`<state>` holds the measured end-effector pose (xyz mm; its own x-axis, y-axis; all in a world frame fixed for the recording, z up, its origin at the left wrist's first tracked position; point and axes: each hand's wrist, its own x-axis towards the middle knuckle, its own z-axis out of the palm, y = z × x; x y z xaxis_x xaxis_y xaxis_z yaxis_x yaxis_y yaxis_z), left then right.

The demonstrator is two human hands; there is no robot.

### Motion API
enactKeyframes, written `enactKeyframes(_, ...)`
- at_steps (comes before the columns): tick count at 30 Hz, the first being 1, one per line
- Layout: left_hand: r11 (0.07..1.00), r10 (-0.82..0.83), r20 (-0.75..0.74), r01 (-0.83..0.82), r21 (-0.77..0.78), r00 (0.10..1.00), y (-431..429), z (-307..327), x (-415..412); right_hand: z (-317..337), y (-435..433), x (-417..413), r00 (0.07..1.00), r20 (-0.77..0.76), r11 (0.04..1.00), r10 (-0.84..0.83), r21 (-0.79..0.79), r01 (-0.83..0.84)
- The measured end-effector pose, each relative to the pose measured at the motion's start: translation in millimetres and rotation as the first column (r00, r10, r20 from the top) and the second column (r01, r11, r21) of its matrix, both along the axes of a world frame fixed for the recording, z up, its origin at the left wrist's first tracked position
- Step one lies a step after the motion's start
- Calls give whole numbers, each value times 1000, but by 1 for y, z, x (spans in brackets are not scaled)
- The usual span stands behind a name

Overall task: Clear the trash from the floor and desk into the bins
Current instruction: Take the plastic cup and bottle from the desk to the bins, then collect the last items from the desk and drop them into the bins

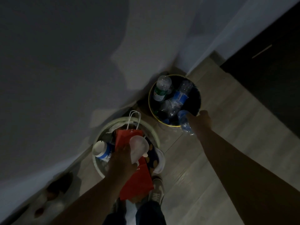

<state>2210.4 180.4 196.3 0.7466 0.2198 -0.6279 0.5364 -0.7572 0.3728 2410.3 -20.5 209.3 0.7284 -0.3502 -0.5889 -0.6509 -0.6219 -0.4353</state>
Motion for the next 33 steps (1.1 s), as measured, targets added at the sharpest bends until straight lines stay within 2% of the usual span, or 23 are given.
enactKeyframes(4,1000,8,9,-7,-14,1000,-1,-1,2,0,-1,-9,999,18,999,40,12,-41)
enactKeyframes(9,999,9,-13,-8,46,1000,10,17,4,21,-6,-26,998,-13,998,65,-10,-65)
enactKeyframes(14,984,-105,-21,107,141,994,26,53,6,68,-4,-49,989,-40,989,144,-18,-145)
enactKeyframes(18,976,-173,12,170,135,985,36,95,6,117,4,-74,976,-26,976,216,-12,-216)
enactKeyframes(22,969,-218,46,211,126,975,42,150,1,178,11,-97,956,-19,955,293,-31,-294)
enactKeyframes(26,927,-343,57,328,182,938,49,226,4,253,18,-116,908,14,905,419,-90,-416)
enactKeyframes(30,887,-429,200,369,276,881,60,322,16,341,26,-129,795,13,786,606,-163,-596)
enactKeyframes(33,875,-464,261,392,284,846,69,405,34,415,29,-129,711,70,703,700,-245,-668)
